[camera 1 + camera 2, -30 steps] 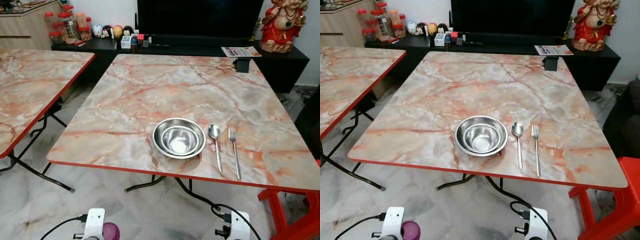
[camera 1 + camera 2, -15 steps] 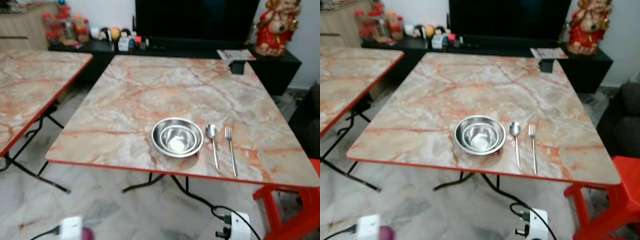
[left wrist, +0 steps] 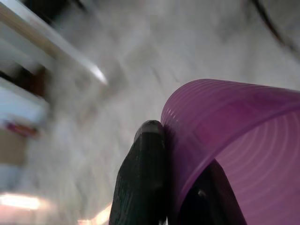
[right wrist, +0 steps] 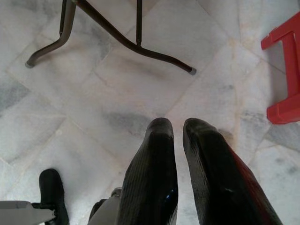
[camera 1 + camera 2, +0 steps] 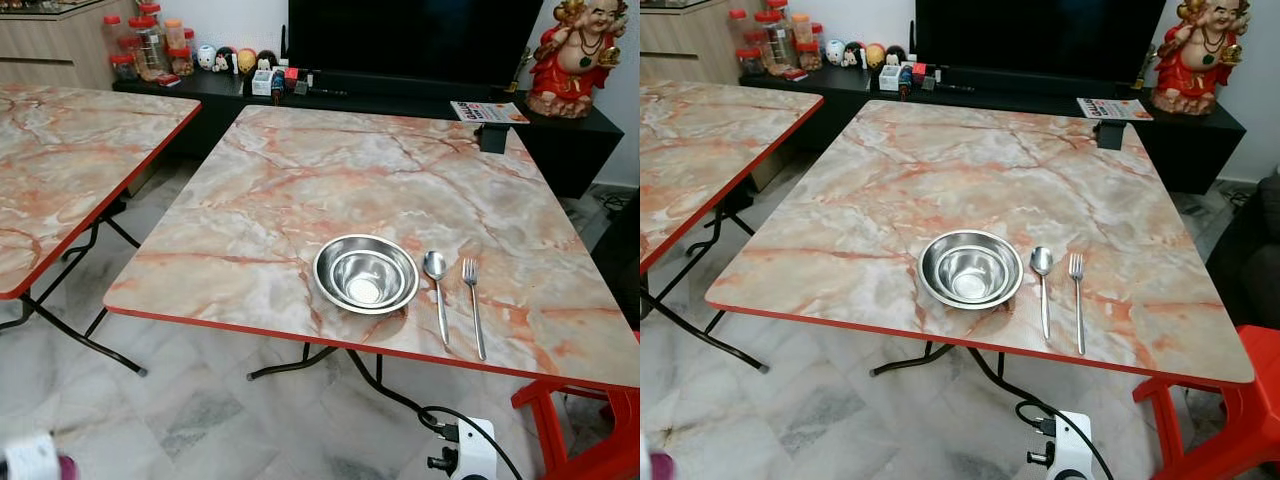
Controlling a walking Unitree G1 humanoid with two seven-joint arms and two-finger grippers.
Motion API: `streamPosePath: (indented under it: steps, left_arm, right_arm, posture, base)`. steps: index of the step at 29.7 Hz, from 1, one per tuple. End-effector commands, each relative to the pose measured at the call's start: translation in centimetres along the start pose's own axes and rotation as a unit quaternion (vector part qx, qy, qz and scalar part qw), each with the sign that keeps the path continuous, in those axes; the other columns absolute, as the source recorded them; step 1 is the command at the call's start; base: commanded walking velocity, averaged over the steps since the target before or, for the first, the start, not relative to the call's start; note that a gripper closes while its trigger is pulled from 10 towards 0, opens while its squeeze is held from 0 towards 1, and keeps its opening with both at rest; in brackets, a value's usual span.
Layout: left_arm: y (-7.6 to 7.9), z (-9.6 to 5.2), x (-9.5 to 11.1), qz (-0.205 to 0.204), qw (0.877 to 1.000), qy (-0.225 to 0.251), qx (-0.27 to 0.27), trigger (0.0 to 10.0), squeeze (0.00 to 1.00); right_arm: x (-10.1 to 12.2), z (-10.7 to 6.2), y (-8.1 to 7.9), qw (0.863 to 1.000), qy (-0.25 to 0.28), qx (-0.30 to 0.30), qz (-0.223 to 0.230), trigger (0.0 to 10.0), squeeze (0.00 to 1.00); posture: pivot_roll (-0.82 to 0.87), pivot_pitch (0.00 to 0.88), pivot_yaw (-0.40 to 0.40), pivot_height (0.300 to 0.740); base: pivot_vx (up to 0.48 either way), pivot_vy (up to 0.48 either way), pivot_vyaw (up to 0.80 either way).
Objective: Setting the table
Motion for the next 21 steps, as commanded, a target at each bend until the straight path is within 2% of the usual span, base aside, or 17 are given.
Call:
streamPosePath:
  steps: [1, 2, 3, 7, 8, 9, 11, 12, 14, 15, 16, 17, 18, 19, 20, 21]
  left_arm:
    - [0.0, 0.9, 4.2, -0.027, 0.996, 0.079, 0.011, 10.0, 0.0]
    - [0.0, 0.9, 4.2, -0.027, 0.996, 0.079, 0.011, 10.0, 0.0]
    - [-0.1, 1.3, 7.0, -0.044, 0.991, 0.126, 0.008, 10.0, 0.0]
    - [-0.2, 1.4, 12.1, -0.056, 0.975, 0.217, 0.006, 10.0, 0.0]
    - [-0.2, 1.4, 12.1, -0.056, 0.975, 0.217, 0.006, 10.0, 0.0]
    - [0.3, 1.1, 14.8, -0.082, 0.965, 0.249, -0.027, 10.0, 0.0]
    - [1.0, 0.8, 16.6, -0.101, 0.957, 0.263, -0.067, 10.0, 0.0]
    - [2.6, -0.3, 19.8, -0.139, 0.933, 0.29, -0.161, 10.0, 0.0]
    - [3.5, -1.2, 21.8, -0.165, 0.914, 0.3, -0.219, 10.0, 0.0]
    - [3.8, -1.6, 22.5, -0.17, 0.908, 0.302, -0.237, 10.0, 0.0]
    - [4.4, -2.5, 24.5, -0.196, 0.888, 0.305, -0.282, 10.0, 0.0]
    - [4.8, -3.0, 25.5, -0.204, 0.877, 0.309, -0.308, 10.0, 0.0]
    - [5.0, -3.4, 26.0, -0.208, 0.869, 0.311, -0.323, 10.0, 0.0]
    - [5.6, -4.0, 26.9, -0.193, 0.862, 0.31, -0.353, 10.0, 0.0]
    - [6.9, -4.9, 27.9, -0.158, 0.851, 0.299, -0.402, 10.0, 0.0]
    - [6.9, -4.9, 27.9, -0.158, 0.851, 0.299, -0.402, 10.0, 0.0]
  right_arm:
    - [-0.1, 0.0, 0.1, 1.0, -0.005, -0.002, 0.0, 10.0, 0.0]
    - [-0.1, 0.0, 0.1, 1.0, -0.005, -0.002, 0.0, 10.0, 0.0]
    - [-0.1, 0.0, 0.0, 1.0, -0.004, -0.001, 0.0, 10.0, 0.0]
    - [-0.1, 0.0, -0.1, 1.0, -0.003, -0.001, 0.002, 10.0, 0.0]
    - [-0.1, 0.0, -0.1, 1.0, -0.003, -0.001, 0.002, 10.0, 0.0]
    - [-0.1, 0.0, 0.0, 1.0, -0.004, -0.002, 0.003, 10.0, 0.0]
    - [-0.1, 0.0, 0.0, 1.0, -0.005, -0.002, 0.003, 10.0, 0.0]
    - [-0.2, 0.0, 0.1, 1.0, -0.006, -0.003, 0.004, 10.0, 0.0]
    - [-0.2, 0.0, 0.0, 1.0, -0.006, -0.004, 0.004, 10.0, 0.0]
    - [-0.3, 0.0, 0.0, 1.0, -0.006, -0.004, 0.004, 10.0, 0.0]
    - [-0.3, 0.0, 0.0, 1.0, -0.007, -0.005, 0.006, 10.0, 0.0]
    - [-0.3, 0.0, 0.0, 1.0, -0.007, -0.006, 0.007, 10.0, 0.0]
    - [-0.3, 0.0, -0.1, 1.0, -0.007, -0.006, 0.008, 10.0, 0.0]
    - [-0.3, 0.0, -0.1, 1.0, -0.006, -0.006, 0.01, 10.0, 0.0]
    - [-0.3, 0.0, -0.2, 1.0, -0.006, -0.007, 0.012, 10.0, 0.0]
    - [-0.3, 0.0, -0.2, 1.0, -0.006, -0.007, 0.012, 10.0, 0.0]
  posture:
    - [0.04, 0.0, -0.047, 0.74]
    - [0.04, 0.0, -0.047, 0.74]
    - [0.04, 0.0, -0.045, 0.74]
    - [0.03, 0.0, -0.04, 0.74]
    - [0.03, 0.0, -0.04, 0.74]
    - [0.03, 0.0, -0.039, 0.74]
    - [0.02, 0.0, -0.038, 0.74]
    - [0.02, 0.0, -0.036, 0.74]
    - [0.02, 0.0, -0.031, 0.74]
    - [0.02, 0.0, -0.031, 0.74]
    - [0.01, 0.0, -0.023, 0.74]
    - [0.01, 0.0, -0.019, 0.74]
    - [0.01, 0.0, -0.017, 0.74]
    - [0.01, 0.0, -0.013, 0.74]
    - [0.01, 0.0, -0.002, 0.74]
    - [0.01, 0.0, -0.002, 0.74]
  base:
    - [0.0, 0.0, 0.0]
    - [0.0, 0.0, 0.0]
    - [0.0, 0.0, 0.0]
    - [0.0, 0.0, 0.0]
    - [0.0, 0.0, 0.0]
    - [0.0, 0.0, 0.0]
    - [0.0, 0.0, 0.0]
    - [0.0, 0.0, 0.0]
    - [0.0, 0.0, 0.0]
    - [0.0, 0.0, 0.0]
    - [0.0, 0.0, 0.0]
    - [0.0, 0.0, 0.0]
    - [0.0, 0.0, 0.0]
    - [0.0, 0.0, 0.0]
    - [0.0, 0.0, 0.0]
    - [0.0, 0.0, 0.0]
Point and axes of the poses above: a point about 5 cm out from each wrist's last joint towards the gripper, its own z axis pointing out of the wrist towards the gripper, its own x axis along the axis of the wrist's last joint, y = z × x, the point moved 1 cm from there along z, pointing out of the wrist towards the gripper, and after that the axes turned 1 degree about z, right-handed, at the moved point
